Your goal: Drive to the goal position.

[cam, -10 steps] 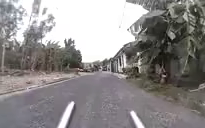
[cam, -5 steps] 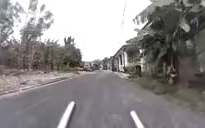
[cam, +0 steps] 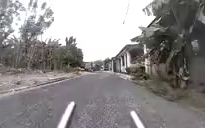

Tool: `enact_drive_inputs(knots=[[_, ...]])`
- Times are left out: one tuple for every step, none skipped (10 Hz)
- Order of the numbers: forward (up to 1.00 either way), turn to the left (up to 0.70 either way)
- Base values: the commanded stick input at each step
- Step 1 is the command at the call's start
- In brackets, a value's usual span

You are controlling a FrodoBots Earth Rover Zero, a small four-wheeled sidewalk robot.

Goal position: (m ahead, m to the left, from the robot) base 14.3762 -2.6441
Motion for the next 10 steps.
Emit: enact_drive_inputs(knots=[[0.85, -0.13], [0.85, -0.34], [0.85, -0.34], [0.85, -0.34], [0.85, -0.34], [0.85, -0.34], [0.85, 0.0], [0.85, 0.0], [0.85, 0.0], [0.85, 0.0]])
